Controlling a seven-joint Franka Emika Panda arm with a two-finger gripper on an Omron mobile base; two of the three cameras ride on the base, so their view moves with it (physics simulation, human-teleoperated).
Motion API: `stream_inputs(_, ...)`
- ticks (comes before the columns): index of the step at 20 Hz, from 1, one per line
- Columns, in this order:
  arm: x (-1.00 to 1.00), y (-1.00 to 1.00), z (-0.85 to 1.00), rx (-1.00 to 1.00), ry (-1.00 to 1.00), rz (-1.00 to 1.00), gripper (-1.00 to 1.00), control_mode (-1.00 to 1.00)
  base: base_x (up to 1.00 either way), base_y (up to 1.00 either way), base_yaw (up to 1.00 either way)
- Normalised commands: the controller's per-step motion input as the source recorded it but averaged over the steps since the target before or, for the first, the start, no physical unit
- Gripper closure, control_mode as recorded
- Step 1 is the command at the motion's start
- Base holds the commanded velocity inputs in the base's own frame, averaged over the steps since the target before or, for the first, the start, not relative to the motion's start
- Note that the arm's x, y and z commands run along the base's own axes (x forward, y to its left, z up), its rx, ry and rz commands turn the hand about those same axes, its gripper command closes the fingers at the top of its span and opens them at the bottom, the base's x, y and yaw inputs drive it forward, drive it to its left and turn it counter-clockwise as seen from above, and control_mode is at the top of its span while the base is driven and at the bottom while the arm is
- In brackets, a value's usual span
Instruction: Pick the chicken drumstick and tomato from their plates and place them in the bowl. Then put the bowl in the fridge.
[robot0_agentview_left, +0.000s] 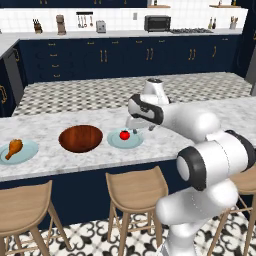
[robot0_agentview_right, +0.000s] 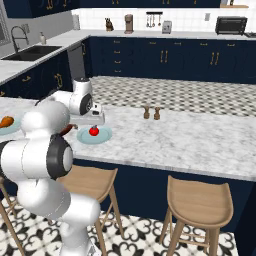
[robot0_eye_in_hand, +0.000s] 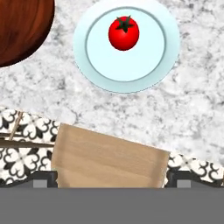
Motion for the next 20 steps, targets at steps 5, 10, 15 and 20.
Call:
stream_inputs(5, 0.43, 0.35, -0.34, -0.01, 0.14, 0.00, -1.00, -1.00, 0.00, 0.00, 0.00)
stream_inputs(10, 0.55, 0.04, -0.29, 0.00, 0.09, 0.00, -1.00, -1.00, 0.00, 0.00, 0.00)
stream_inputs(15, 0.43, 0.02, -0.33, 0.00, 0.02, 0.00, -1.00, -1.00, 0.00, 0.00, 0.00)
stream_inputs(20, 0.51, 0.20, -0.34, 0.00, 0.00, -0.03, -1.00, -1.00, 0.00, 0.00, 0.00)
